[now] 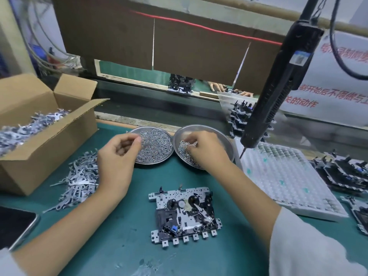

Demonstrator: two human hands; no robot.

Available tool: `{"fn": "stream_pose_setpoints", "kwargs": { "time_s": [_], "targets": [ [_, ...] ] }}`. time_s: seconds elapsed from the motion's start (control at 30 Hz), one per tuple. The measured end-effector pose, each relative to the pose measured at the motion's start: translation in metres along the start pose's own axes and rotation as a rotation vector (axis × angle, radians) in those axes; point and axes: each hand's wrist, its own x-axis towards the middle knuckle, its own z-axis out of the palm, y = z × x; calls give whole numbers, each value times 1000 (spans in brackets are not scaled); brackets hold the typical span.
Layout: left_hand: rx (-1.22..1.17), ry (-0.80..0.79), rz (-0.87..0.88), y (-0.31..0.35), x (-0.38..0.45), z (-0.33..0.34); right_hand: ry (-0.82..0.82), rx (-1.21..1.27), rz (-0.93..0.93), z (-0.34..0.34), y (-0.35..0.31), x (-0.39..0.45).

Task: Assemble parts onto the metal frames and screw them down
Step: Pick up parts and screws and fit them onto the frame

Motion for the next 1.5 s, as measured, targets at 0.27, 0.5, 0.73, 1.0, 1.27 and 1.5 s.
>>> {"fn": "stream_pose_setpoints", "kwargs": {
  "time_s": [0.27,0.5,0.73,1.0,1.27,1.5],
  "targets": [
    [-22,-51,17,1,-7,2,-161,159,-204,28,-27,13],
    [-50,-95,11,-3,-8,2,-117,7,-183,40,-37,27],
    [-48,-144,54,-4,-11,4,27,683,-50,29,-31,8],
    [9,-241,152,4,-23,6,-97,1241,14,16,-24,-19],
    [31,-244,102,4,-22,6,-119,1341,98,21,-28,-23],
    [40,-193,60,-1,-19,6,-72,1270,81,27,-36,-23]
  ]
}}
